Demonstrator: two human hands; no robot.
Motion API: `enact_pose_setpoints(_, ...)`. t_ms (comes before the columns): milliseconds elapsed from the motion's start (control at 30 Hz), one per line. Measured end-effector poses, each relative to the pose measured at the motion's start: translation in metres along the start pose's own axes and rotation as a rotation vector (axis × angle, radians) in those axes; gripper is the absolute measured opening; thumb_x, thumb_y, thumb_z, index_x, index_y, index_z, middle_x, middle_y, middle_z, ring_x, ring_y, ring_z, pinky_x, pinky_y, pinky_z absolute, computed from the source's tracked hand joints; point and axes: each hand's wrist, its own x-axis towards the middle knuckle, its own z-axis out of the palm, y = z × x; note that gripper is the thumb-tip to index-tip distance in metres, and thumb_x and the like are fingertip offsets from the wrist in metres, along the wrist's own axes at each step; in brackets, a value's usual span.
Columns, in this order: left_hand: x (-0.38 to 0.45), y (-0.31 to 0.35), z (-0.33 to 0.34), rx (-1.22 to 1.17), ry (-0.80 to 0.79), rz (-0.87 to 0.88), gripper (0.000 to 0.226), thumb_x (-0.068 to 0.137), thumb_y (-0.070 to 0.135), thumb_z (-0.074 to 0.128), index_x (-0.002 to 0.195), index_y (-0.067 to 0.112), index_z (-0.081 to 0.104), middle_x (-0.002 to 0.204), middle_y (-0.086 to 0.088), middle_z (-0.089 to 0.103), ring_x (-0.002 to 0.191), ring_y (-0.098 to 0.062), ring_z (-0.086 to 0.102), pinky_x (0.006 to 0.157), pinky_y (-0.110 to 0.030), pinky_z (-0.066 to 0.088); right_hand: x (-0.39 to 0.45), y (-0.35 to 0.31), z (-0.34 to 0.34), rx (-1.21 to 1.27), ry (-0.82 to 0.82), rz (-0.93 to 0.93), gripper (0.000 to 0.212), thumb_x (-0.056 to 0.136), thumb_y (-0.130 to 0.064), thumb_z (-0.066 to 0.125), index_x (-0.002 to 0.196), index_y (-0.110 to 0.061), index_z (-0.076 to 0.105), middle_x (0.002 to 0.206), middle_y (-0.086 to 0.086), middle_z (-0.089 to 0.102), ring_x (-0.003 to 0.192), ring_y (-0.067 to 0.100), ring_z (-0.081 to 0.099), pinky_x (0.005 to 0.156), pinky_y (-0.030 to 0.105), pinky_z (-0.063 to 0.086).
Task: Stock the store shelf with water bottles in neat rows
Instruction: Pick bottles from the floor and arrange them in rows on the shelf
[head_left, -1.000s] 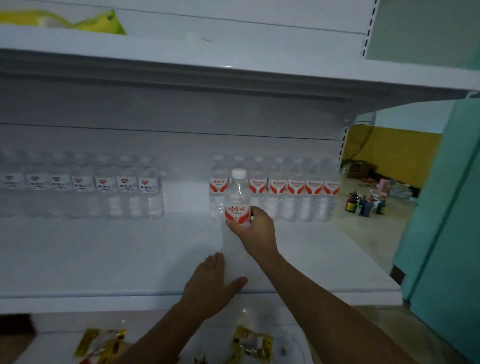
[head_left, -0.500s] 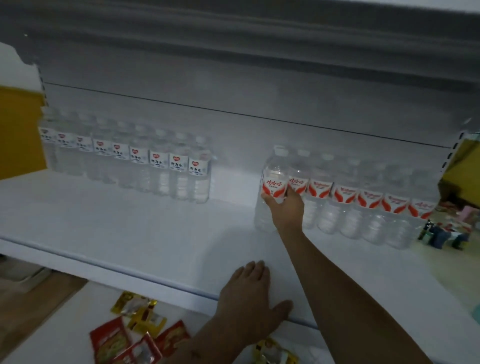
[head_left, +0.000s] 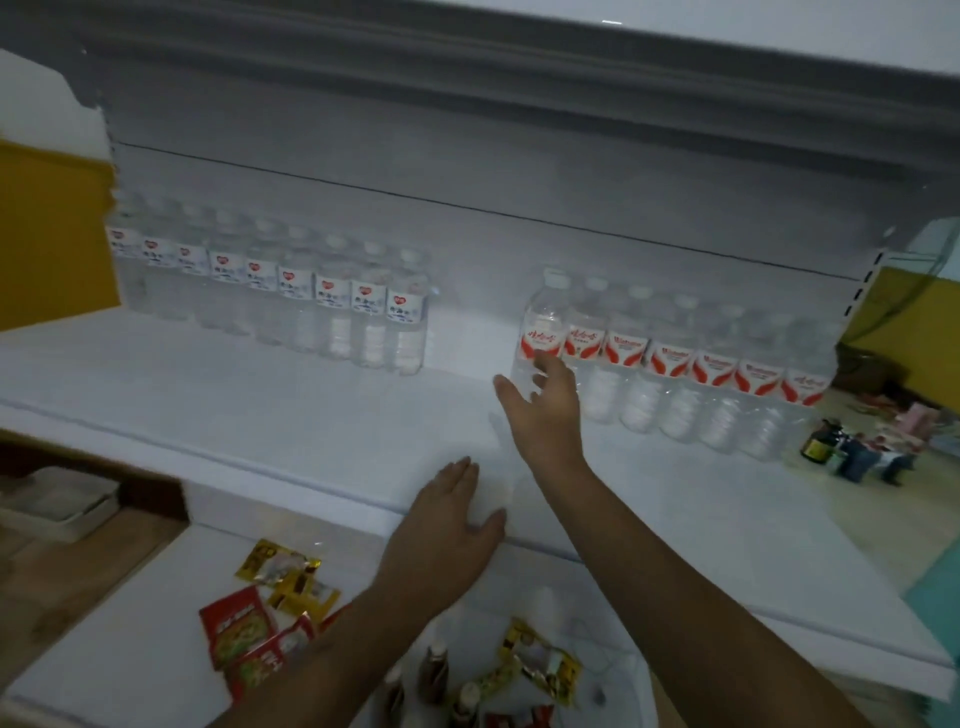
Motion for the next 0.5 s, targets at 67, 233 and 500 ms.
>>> enact_pose_setpoints(67,-0.028,-0.026,-0.028,-0.024,0.137,-0.052,0.061,0.095,0.040,0.048,0.149,0.019,0.027,0.153,0.011,0.023,0.143,-0.009,0.020,0.112,-0.017,0.010,-0.033,-0.026,0.030,0.105,-0.115,-0.046,0.048,0.091,-0.021,0.068,0.135,-0.013,0.050,0.130,-0.004,0.051,0.115,0.008,0.050,0.092,0.009,0.041)
enact_pose_setpoints(233,-0.118,-0.095,-0.109,-0.040,0.295,-0.249,0.058,0.094,0.045,0.045,0.147,0.026,0.033,0.151,0.012,0.031,0.140,-0.006,0.028,0.116,-0.028,0.024,-0.119,-0.080,0.130,0.323,-0.412,-0.012,0.040,0.092,-0.021,0.066,0.131,-0.017,0.055,0.130,-0.006,0.057,0.117,0.006,0.054,0.077,-0.003,0.041)
enact_pose_setpoints(500,-0.257,-0.198,-0.168,-0.007,0.532,-0.667,0.053,0.097,0.035,0.045,0.147,0.024,0.034,0.147,0.003,0.042,0.132,-0.013,0.041,0.099,-0.022,0.033,-0.253,-0.096,0.261,0.391,-0.838,-0.002,0.044,0.092,-0.022,0.066,0.134,-0.017,0.054,0.126,-0.010,0.056,0.107,-0.010,0.053,0.077,-0.003,0.042)
